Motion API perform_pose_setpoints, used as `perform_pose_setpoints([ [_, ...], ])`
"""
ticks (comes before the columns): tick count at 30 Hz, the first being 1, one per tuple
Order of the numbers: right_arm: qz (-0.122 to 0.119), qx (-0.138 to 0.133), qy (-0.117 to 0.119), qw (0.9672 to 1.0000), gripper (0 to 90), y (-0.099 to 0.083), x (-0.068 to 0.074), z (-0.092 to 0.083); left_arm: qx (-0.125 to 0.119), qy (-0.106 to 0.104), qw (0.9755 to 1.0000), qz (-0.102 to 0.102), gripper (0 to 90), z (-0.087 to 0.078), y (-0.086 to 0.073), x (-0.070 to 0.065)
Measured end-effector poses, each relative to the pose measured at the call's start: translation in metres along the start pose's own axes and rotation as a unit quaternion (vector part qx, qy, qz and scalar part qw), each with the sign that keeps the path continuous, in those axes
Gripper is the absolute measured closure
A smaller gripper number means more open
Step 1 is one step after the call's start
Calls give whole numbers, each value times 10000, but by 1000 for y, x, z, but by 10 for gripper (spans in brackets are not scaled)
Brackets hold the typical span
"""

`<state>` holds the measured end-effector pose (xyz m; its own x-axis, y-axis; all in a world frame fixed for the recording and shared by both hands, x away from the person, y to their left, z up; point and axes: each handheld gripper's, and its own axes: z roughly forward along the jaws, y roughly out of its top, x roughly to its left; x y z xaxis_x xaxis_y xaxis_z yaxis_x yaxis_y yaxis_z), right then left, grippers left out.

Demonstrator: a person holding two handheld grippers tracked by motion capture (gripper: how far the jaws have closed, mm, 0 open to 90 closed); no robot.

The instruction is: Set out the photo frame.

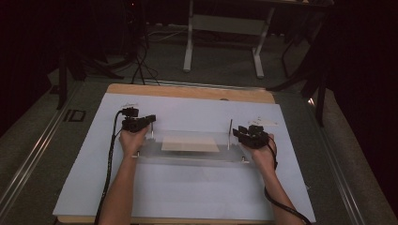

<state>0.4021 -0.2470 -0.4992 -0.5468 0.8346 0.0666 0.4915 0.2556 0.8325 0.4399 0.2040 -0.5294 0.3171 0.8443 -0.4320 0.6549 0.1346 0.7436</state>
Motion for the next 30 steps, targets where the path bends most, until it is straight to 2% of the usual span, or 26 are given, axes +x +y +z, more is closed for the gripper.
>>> perform_pose_setpoints([
  [6, -64, -20, -11, 10000, 608, -11, -1, -11, -1, -1, 10000, -49, 849, 0, 0, 0],
  [9, -193, -84, 60, 9998, 603, -19, 0, -22, 5, -8, 10000, -31, 848, 0, 0, 0],
  [14, -427, 29, 23, 9991, 581, -24, 2, -29, 16, -12, 9999, -105, 847, 1, 1, 0],
  [17, -579, 70, 81, 9983, 581, -29, 3, -34, 16, -11, 9999, -111, 846, 1, 1, 0],
  [22, -667, 154, 177, 9975, 585, -34, 2, -35, 18, -27, 9999, -137, 845, 1, 1, 1],
  [25, -850, 155, 358, 9956, 559, -36, 6, -34, 40, -30, 9999, -158, 845, 2, 1, 1],
  [29, -1141, -66, 571, 9918, 493, -35, 15, -36, 55, -37, 9998, -184, 844, 2, 1, 1],
  [30, -1141, -66, 571, 9918, 493, -35, 15, -36, 55, -37, 9998, -184, 843, 2, 1, 1],
])
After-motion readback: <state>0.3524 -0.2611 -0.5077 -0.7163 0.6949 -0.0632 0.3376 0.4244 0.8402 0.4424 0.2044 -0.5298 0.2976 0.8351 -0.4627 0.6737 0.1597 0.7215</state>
